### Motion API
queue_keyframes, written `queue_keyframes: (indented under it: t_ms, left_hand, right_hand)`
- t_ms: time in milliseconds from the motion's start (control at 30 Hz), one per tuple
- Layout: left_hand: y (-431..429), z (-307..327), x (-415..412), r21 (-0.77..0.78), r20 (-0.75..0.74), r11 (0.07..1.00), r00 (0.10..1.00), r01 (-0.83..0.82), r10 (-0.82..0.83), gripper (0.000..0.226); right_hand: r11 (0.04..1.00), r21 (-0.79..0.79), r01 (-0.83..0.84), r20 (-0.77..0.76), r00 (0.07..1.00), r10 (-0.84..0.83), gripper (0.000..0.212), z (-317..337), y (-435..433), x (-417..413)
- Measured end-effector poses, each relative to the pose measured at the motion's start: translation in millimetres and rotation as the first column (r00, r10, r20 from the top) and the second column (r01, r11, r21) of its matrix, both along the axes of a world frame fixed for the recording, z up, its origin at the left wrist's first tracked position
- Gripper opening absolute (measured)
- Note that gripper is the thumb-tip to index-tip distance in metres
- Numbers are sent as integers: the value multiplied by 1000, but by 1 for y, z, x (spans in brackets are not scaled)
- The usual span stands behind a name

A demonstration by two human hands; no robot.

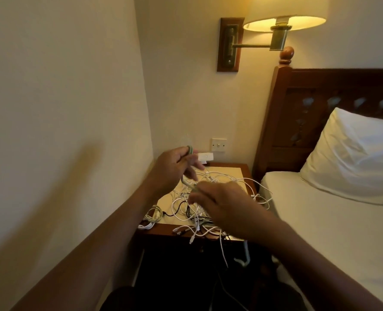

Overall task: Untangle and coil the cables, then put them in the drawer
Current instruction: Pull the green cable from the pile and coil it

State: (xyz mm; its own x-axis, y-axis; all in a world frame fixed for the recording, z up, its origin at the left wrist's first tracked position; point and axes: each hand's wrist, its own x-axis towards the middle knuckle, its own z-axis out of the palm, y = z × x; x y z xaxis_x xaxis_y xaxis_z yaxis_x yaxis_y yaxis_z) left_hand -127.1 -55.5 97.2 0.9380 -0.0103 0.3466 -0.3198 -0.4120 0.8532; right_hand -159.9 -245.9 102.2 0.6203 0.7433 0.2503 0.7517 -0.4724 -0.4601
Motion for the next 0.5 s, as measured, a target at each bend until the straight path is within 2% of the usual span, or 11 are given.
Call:
queue_keyframes:
  t_ms: [67,100,200,267,333,400,500]
  left_hand:
    - [8,-7,-3,88,-88,992,992,95,-87,28]
    - [11,-10,-6,81,-139,984,980,156,-144,33]
    - [25,-16,-16,-93,-247,948,915,304,-318,47]
    - [45,-11,-19,-205,-252,922,892,329,-374,52]
    - [75,-6,-18,-267,-210,935,933,232,-291,55]
    - [109,-2,-18,-333,-170,942,980,38,-100,56]
    - [148,-4,-18,-389,-175,904,978,-177,117,56]
  right_hand:
    - [993,77,91,51,994,-96,24,24,-10,17]
    - [984,113,140,82,985,-150,21,33,-15,30]
    - [971,137,197,113,971,-213,14,37,-30,78]
    - [974,102,201,101,972,-211,12,21,-49,109]
    - [956,80,282,119,950,-290,9,-8,-79,139]
    - [896,67,440,88,892,-444,14,-42,-119,158]
    - [813,-80,576,51,817,-574,22,-91,-169,158]
